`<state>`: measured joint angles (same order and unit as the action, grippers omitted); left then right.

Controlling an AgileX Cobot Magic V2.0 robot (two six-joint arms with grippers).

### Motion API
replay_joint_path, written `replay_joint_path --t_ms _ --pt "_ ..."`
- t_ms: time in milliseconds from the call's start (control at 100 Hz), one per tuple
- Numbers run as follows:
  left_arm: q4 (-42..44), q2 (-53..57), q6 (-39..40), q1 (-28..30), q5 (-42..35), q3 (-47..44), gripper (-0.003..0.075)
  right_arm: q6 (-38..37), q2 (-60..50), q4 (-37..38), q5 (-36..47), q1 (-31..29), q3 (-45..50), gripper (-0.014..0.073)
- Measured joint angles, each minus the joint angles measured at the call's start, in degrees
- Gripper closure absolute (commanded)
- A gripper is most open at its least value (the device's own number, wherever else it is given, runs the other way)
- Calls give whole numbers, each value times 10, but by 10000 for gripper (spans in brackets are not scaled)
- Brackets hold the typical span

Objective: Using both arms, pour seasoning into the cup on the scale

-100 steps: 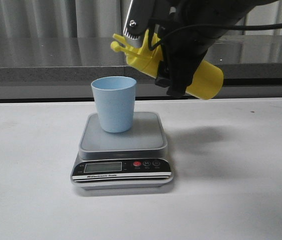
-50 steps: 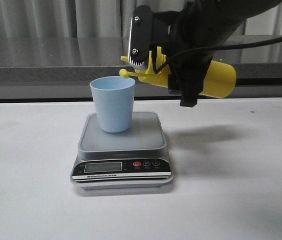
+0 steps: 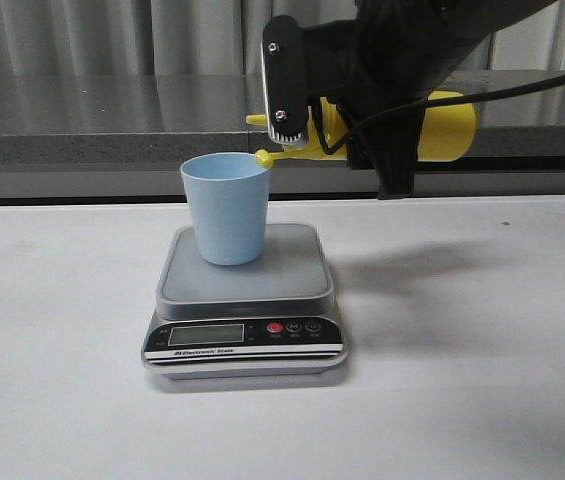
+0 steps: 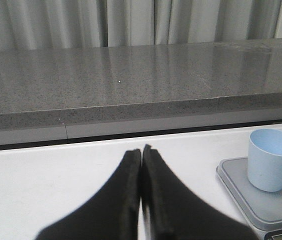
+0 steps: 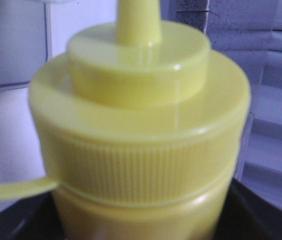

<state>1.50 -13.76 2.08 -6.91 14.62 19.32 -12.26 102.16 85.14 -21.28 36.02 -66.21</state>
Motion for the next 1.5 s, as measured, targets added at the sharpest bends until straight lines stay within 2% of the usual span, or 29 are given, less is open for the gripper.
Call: replay_joint_path --t_ms 380,870,1040,1340,1500 --pt "0 0 0 0 0 0 740 0 0 60 -1 0 0 402" --pt "0 0 0 0 0 0 740 -12 0 58 -21 0 0 402" --pt "0 0 0 0 0 0 740 -95 0 50 -39 0 0 402" --pt "0 0 0 0 0 0 740 -327 -13 45 -8 0 0 402" --pt "0 0 0 0 0 0 740 -377 -47 -25 42 -1 0 402"
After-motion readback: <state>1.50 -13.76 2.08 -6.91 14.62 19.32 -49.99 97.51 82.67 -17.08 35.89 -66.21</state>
